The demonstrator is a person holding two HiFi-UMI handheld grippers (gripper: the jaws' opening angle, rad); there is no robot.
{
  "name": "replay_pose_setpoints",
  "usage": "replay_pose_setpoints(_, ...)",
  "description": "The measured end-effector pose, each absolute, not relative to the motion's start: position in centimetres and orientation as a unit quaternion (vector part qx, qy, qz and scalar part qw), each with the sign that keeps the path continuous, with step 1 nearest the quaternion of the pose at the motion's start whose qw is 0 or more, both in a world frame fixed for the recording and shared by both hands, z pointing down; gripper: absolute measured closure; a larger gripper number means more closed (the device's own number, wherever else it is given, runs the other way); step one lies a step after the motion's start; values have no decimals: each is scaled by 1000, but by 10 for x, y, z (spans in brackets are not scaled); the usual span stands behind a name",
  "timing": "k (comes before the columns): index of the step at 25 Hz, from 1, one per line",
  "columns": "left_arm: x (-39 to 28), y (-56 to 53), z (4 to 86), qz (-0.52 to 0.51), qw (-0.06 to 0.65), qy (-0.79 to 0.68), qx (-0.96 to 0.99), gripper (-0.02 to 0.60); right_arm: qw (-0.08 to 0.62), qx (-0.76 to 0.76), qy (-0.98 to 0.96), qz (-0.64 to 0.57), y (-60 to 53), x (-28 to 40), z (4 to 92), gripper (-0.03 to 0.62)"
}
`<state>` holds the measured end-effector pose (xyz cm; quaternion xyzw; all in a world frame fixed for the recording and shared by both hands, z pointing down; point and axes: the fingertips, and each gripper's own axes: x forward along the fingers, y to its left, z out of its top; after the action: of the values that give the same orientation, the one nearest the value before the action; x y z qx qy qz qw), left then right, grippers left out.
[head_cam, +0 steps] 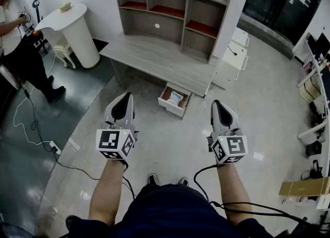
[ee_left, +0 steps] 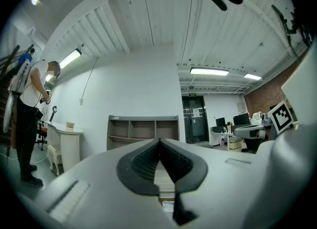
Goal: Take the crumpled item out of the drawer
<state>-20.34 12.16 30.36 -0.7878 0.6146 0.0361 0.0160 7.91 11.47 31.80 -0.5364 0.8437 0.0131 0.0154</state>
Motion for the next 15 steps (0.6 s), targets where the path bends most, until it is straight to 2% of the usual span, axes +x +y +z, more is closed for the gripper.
replay_pose_setpoints(15,-222,95,324,38,-7,580,-813,577,6,-562,827,3,103,48,327,588)
